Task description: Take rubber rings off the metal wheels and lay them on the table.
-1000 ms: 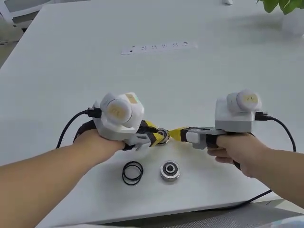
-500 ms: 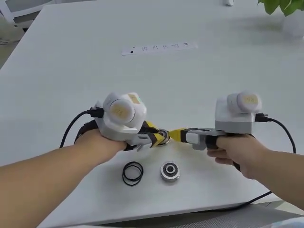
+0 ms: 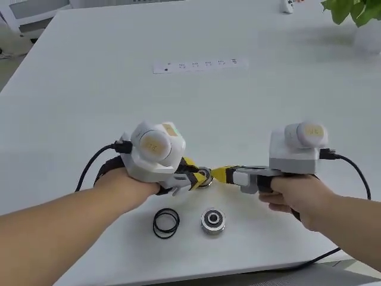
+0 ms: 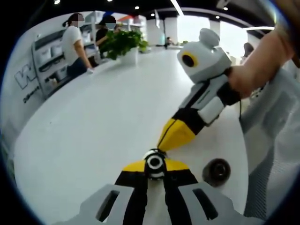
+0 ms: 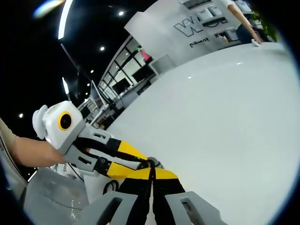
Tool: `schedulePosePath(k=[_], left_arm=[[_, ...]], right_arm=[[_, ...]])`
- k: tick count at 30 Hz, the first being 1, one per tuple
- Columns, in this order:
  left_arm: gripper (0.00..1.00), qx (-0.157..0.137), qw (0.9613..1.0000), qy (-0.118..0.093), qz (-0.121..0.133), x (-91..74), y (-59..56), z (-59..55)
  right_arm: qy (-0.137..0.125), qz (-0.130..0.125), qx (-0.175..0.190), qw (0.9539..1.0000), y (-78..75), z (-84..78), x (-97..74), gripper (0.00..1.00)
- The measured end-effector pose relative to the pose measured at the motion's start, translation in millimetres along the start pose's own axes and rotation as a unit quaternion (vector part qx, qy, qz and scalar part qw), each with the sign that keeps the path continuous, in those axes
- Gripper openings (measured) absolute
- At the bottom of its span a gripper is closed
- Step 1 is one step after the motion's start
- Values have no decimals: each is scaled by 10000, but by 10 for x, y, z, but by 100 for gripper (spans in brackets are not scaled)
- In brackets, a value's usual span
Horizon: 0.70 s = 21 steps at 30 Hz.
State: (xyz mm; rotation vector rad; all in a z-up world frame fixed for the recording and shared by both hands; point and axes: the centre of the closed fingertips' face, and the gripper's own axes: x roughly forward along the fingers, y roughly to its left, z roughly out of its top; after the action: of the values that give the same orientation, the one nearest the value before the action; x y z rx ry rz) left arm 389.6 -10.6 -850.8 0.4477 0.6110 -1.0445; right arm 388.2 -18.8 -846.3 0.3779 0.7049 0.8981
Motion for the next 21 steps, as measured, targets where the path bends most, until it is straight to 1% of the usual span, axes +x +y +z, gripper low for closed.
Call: schedulePosePath(k=[3,4,5,6,7,8,9,10,11,13,14,16,17,19,21], left_arm=[[12,-3,10000,5,1,1,1,-1],[12,-7,10000,0,-1,3,-2,1],[12,-5,10000,-11,-6,9,-8,8],[12,-2,10000,-15,-9,18,-17,16],[12,7,10000,-9,-21,28,-34,14],[12,7,10000,-20,-23,33,-43,12],[12,-187,9998,-11,22,26,-36,-1],[12,-62,10000,-66,-33,33,-36,18],[12,-29,10000,-44,-30,33,-49,11],[12,-26,10000,-23,-11,40,-39,10],[12,-33,10000,-36,-4,40,-33,6],[12,-50,10000,-57,-5,33,-32,9],[12,-46,10000,-60,-7,32,-34,12],[12,-42,10000,-60,-17,31,-32,12],[12,-40,10000,-66,-30,29,-33,10]], right_arm=[[5,21,-25,10000,12,2,4,0],[-96,417,11,9991,157,34,7,0],[-297,680,112,9972,377,138,65,0],[-16,660,-439,9969,451,86,120,0],[-163,706,-849,9938,502,190,146,0],[-120,747,-451,9961,573,198,154,0],[-152,564,-572,9967,567,207,159,0],[-117,672,-483,9965,564,154,135,0],[-143,680,-399,9968,537,133,117,0],[-132,551,-475,9973,452,107,71,0],[-140,458,-512,9975,382,113,37,0],[-212,343,-473,9981,298,139,-19,0],[-244,250,-519,9980,193,143,-56,0],[-258,148,-524,9982,125,133,-100,0],[-228,59,-625,9978,74,108,-125,0]])
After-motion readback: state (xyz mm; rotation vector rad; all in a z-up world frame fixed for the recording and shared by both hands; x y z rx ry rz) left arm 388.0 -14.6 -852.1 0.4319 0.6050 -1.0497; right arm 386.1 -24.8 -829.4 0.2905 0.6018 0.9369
